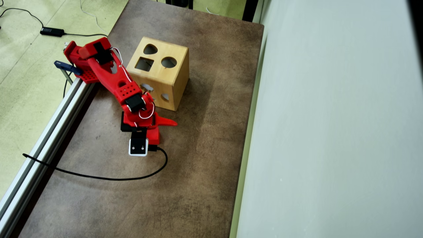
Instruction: Pick and place the red cube on the square hole
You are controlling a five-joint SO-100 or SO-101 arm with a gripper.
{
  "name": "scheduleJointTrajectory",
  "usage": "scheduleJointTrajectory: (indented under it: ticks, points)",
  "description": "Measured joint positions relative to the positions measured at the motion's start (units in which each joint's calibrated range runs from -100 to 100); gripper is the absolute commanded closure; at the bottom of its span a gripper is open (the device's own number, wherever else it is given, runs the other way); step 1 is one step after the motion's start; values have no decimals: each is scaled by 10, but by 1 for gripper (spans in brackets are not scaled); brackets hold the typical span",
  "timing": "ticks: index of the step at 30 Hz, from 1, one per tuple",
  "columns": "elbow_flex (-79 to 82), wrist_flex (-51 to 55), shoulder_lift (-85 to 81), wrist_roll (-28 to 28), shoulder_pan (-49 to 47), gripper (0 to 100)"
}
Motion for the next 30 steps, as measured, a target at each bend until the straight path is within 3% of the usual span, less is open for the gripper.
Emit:
scheduleJointTrajectory:
  ticks: [23, 30]
  points:
    - [-98, -2, 89, 0, -1, 37]
    - [-99, -2, 89, 0, -1, 46]
